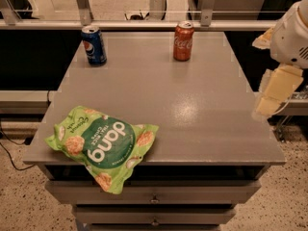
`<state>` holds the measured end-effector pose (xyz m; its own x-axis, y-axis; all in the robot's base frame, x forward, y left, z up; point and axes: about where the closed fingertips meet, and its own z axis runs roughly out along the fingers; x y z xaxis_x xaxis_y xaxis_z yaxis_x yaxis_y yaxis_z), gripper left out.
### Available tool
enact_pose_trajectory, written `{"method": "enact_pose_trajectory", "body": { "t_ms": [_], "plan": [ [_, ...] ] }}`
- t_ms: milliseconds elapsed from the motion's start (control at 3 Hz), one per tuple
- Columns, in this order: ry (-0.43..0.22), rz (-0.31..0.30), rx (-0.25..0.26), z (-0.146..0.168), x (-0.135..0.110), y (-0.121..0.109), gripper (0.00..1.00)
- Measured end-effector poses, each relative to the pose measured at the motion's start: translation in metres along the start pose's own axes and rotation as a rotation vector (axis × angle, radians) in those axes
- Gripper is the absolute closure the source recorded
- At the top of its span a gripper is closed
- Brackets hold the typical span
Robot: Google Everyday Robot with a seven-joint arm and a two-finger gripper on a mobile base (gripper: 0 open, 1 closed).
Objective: Knock coke can over
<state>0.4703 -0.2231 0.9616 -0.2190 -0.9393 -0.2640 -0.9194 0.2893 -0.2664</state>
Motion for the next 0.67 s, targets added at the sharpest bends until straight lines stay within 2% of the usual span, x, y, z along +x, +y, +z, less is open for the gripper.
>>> {"method": "enact_pose_trajectory", "body": {
  "t_ms": [333,667],
  "plan": [
    [-0.048,0.016,0.032,0.027,0.001,-0.035,0.0],
    [-0.145,0.039,0.07,0.051,-0.007,-0.08,0.0]
  ]
}}
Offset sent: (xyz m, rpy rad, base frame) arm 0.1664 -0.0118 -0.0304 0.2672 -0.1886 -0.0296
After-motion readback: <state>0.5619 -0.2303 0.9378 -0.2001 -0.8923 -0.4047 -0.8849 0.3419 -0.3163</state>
